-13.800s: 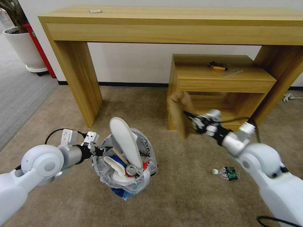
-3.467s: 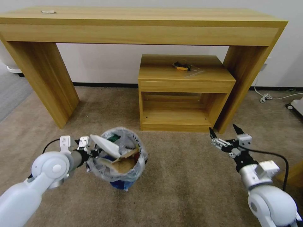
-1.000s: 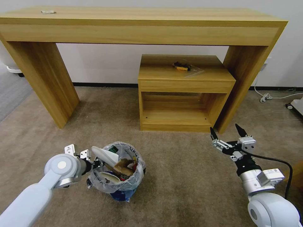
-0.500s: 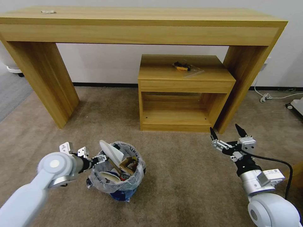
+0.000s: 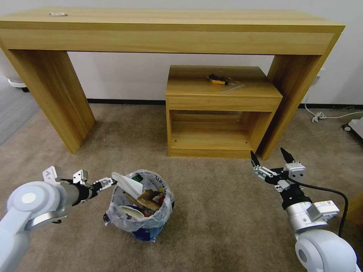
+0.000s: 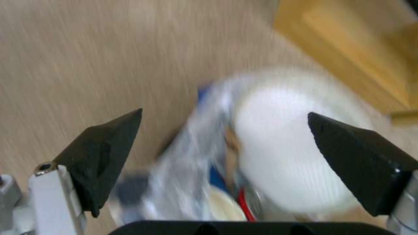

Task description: Pick up the trash bin and place the garbage on the floor into it.

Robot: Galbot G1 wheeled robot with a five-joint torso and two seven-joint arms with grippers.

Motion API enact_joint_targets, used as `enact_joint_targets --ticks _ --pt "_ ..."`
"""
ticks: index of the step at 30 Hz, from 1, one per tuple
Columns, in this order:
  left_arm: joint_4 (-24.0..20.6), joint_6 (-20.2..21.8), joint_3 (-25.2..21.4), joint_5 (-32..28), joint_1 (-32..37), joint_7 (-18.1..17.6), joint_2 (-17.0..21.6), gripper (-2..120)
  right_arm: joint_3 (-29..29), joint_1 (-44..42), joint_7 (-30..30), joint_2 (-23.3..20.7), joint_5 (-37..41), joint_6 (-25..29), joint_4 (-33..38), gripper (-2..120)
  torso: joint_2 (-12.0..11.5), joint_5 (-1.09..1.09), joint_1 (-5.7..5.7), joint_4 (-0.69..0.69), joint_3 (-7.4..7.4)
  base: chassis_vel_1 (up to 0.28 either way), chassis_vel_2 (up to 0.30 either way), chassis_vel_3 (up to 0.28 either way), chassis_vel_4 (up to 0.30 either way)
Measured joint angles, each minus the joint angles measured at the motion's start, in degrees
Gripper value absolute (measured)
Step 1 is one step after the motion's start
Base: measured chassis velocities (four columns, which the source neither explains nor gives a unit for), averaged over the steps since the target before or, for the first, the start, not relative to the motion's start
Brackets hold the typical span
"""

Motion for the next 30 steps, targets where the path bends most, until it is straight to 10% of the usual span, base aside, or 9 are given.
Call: enact_joint_targets --ticks 2,3,5,6,8,12,20,30 --pt "0.1 -1.0 -3.4 16.4 3.3 15.5 -0.7 100 0.1 -0.4 0.2 0.1 0.2 -0.4 0.4 100 0.0 0.01 0.00 0.00 -0.01 0.000 0.000 0.000 0.000" --pt "0.1 -1.0 -3.4 16.4 3.3 15.5 -0.7 100 0.1 -0.4 0.2 0.1 0.2 -0.4 0.4 100 0.0 0.01 0.00 0.00 -0.01 0.000 0.000 0.000 0.000" --pt "1.5 -10.4 -5.4 33.0 6.4 31.1 -2.0 100 0.3 -1.3 0.4 0.8 0.2 -0.8 0.6 100 0.0 0.00 0.00 0.01 -0.01 0.000 0.000 0.000 0.000" --pt "1.5 -10.4 -5.4 33.0 6.4 31.1 -2.0 100 0.3 -1.3 0.4 0.8 0.2 -0.8 0.6 100 0.0 0.00 0.00 0.01 -0.01 0.000 0.000 0.000 0.000" --pt "2.8 -24.2 -6.8 49.8 9.1 40.7 -4.6 100 1.2 -2.9 0.5 2.3 -0.1 -1.3 0.9 100 0.0 0.01 0.00 0.00 -0.01 0.000 0.000 0.000 0.000" --pt "2.6 -33.6 -8.6 62.8 12.9 45.2 -9.7 100 3.1 -6.2 0.4 4.8 -0.9 -2.3 2.5 100 0.0 0.00 0.00 0.00 -0.01 0.000 0.000 0.000 0.000" --pt "-2.0 -46.2 -11.5 70.4 22.0 49.3 -21.4 100 6.5 -15.3 -1.2 11.8 -4.7 -1.3 9.5 100 0.0 0.01 0.00 0.00 -0.01 0.000 0.000 0.000 0.000" --pt "-5.7 -48.7 -13.5 71.4 29.0 50.5 -27.1 100 6.2 -23.9 -3.5 18.5 -11.0 6.9 14.1 100 0.0 0.01 0.00 0.00 -0.01 0.000 0.000 0.000 0.000"
